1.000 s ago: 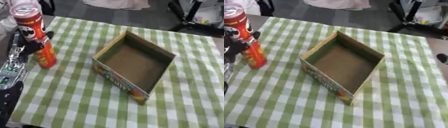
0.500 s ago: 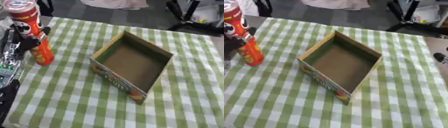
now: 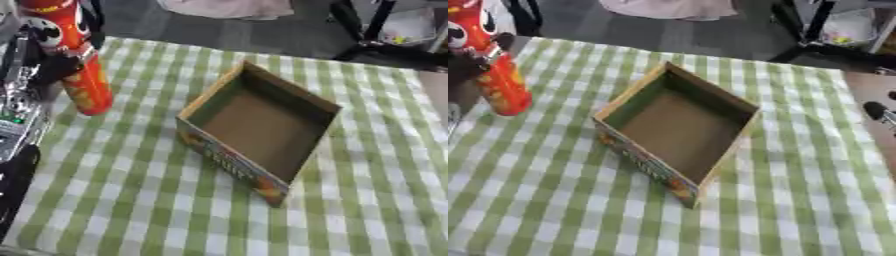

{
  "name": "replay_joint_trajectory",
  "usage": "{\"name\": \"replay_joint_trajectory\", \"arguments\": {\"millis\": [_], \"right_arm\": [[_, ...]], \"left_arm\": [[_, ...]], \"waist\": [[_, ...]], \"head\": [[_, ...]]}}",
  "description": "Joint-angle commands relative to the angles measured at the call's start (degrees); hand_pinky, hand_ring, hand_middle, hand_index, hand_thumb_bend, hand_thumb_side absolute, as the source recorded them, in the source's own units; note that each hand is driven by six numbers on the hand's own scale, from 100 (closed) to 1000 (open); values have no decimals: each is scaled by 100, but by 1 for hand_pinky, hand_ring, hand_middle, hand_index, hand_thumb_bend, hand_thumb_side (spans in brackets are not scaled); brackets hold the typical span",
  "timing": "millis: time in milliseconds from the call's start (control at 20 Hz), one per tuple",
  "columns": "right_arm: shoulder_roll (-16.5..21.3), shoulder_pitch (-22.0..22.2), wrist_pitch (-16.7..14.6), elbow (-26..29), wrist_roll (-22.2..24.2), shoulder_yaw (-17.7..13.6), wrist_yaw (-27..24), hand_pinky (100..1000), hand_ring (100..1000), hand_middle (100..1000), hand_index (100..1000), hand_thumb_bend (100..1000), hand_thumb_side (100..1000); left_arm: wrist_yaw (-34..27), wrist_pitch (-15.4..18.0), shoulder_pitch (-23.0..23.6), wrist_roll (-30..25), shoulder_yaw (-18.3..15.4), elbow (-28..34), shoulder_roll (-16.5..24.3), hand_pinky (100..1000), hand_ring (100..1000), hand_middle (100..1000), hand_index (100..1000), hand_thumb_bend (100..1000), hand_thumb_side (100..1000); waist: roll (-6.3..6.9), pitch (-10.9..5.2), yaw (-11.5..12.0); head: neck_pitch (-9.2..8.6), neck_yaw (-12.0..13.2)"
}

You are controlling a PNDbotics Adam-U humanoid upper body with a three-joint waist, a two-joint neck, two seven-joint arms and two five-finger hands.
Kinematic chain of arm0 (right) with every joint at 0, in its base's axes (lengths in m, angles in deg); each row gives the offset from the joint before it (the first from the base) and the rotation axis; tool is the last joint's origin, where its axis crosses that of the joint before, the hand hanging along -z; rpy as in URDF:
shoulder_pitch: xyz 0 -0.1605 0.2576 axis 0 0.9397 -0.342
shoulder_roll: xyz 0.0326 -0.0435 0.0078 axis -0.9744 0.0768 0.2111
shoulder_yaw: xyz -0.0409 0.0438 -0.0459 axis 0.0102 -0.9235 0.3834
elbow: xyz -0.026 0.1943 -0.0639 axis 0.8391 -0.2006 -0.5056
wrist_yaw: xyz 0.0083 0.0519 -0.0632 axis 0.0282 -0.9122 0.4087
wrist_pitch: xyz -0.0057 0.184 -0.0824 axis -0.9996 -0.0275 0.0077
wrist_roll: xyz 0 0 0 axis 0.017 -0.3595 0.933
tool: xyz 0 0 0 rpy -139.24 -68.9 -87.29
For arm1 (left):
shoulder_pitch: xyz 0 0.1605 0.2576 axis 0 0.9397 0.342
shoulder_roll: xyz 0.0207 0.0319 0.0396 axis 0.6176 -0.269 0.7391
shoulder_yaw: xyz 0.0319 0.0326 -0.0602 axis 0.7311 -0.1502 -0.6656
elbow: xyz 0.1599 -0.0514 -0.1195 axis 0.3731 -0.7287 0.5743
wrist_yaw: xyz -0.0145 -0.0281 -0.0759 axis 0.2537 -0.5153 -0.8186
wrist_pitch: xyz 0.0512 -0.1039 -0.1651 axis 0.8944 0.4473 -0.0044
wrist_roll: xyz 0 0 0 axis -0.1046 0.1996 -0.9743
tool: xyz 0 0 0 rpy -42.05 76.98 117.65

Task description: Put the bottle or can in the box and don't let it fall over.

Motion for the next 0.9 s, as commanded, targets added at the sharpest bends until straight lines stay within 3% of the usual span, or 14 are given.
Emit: {"name": "replay_joint_trajectory", "arguments": {"millis": [50, 900], "right_arm": [[144, -67, 28, 113, -9, -27, 6, 601, 824, 855, 771, 681, 137], [-44, -243, 134, 209, 33, 89, 23, 603, 826, 856, 771, 664, 186]], "left_arm": [[-58, -119, -294, -46, 95, 188, -26, 259, 116, 195, 210, 100, 100], [-130, -399, -1203, -358, 682, -29, -1028, 279, 135, 210, 227, 100, 100]], "waist": [[42, -156, -24], [135, -159, -248]], "head": [[48, -57], [103, -122]]}}
